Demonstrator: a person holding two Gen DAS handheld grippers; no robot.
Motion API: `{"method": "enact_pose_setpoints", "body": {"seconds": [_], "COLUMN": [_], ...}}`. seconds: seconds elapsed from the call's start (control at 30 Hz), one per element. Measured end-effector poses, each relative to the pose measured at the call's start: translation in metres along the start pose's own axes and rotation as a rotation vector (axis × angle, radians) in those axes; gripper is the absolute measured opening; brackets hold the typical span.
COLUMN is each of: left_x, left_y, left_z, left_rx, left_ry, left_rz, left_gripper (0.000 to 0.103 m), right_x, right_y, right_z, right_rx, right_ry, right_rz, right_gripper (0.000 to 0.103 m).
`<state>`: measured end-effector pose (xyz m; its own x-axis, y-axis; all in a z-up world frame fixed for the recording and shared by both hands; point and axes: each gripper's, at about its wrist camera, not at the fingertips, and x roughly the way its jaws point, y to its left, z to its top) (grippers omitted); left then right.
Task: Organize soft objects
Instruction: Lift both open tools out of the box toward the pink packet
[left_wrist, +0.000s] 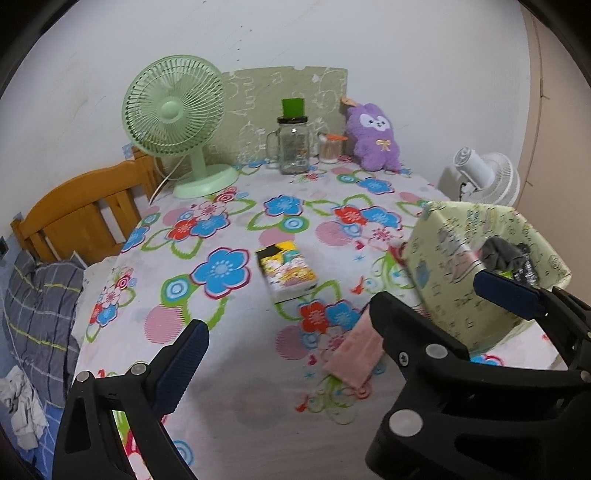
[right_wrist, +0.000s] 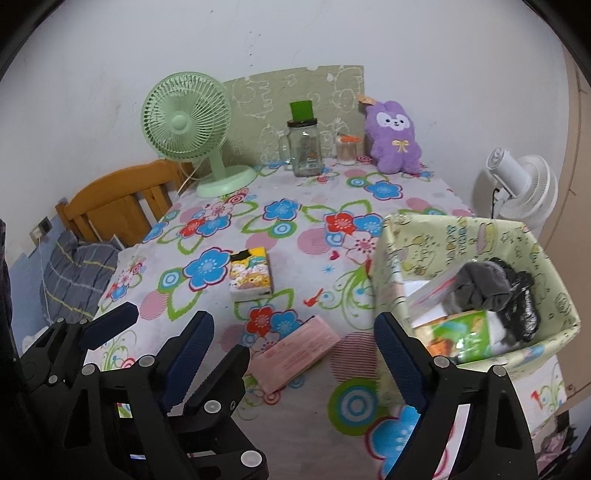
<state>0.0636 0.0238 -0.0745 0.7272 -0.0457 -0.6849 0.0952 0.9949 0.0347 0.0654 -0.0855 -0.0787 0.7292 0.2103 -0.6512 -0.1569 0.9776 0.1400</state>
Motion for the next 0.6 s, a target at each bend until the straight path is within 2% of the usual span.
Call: {"method": "enact_pose_setpoints", "body": {"seconds": [0.33,0.6], "left_x": [0.027,0.051], "left_y": [0.017,0.023], "left_z": [-0.012,-0.021], "left_rx": [-0.020,-0.024], "left_ry": [0.067,0.125], "left_rz": [0.031,0.023], "left_gripper": [0.097,0.095], "right_x": [0.032,0.060], "right_y": [0.014,0.015], "right_z": [-0.009,-0.017], "right_rx": [-0.031,-0.014], "right_ry": [0.057,0.121], "right_rz": [-0.010,-0.021], "right_gripper": [0.082,0.079]}}
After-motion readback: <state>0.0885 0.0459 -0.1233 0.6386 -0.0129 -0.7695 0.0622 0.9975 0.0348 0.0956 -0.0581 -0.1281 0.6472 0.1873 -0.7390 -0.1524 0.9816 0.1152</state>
